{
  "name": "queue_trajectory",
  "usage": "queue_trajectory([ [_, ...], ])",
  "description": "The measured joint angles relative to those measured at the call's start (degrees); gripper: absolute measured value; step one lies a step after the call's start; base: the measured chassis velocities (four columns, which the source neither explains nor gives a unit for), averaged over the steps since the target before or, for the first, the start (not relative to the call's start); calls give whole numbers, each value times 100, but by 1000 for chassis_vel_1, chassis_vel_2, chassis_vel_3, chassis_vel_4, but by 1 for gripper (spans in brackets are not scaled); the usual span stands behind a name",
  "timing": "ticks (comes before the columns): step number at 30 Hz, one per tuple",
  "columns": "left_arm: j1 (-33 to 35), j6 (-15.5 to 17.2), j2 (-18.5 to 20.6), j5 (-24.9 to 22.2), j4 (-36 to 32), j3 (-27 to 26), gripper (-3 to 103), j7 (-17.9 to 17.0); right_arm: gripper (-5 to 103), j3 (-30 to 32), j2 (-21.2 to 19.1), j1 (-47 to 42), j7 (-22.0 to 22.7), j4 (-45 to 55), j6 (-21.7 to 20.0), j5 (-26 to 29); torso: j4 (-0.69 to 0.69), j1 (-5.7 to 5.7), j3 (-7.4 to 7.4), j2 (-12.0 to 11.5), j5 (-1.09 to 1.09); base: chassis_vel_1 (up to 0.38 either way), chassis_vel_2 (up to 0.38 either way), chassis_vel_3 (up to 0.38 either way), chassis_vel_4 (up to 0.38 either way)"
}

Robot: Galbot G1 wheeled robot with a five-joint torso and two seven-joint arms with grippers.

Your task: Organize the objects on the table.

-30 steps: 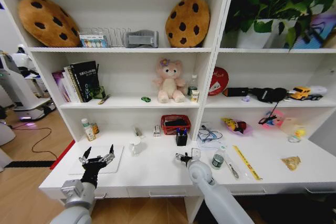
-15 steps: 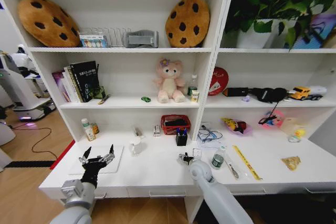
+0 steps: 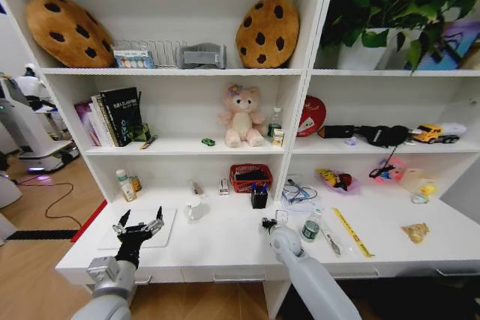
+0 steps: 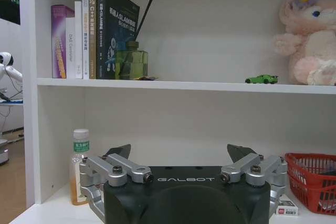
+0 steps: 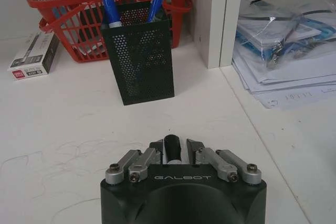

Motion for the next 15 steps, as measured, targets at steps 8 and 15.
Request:
queue_trajectory([
  [8,0,0,0,0,0,0,100,0,12,-5,14,-57,-126,51,-31,69,0,0,0,0,-1,0,0,0,0],
  [15,0,0,0,0,0,0,100,0,12,16,15,-117,-253,94,21,35,0,0,1,0,0,0,0,0,0],
])
